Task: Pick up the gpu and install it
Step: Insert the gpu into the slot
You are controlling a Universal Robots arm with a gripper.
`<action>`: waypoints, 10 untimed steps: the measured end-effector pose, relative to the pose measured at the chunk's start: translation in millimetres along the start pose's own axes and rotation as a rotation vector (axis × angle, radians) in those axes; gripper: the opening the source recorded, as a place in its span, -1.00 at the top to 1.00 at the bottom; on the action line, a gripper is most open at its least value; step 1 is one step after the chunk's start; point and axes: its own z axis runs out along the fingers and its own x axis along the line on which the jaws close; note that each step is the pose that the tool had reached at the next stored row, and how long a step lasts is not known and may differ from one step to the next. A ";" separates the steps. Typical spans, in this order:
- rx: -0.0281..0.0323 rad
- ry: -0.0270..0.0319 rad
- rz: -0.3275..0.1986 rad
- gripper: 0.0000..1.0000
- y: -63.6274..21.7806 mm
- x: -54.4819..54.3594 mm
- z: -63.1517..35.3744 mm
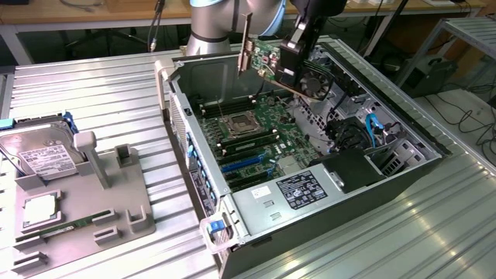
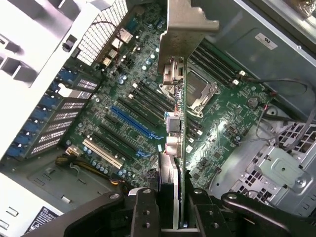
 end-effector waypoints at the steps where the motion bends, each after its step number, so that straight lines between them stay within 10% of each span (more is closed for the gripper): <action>1: -0.0002 0.0000 -0.009 0.44 0.0 0.0 0.0; 10: -0.0020 -0.0007 -0.090 0.44 0.0 0.0 0.2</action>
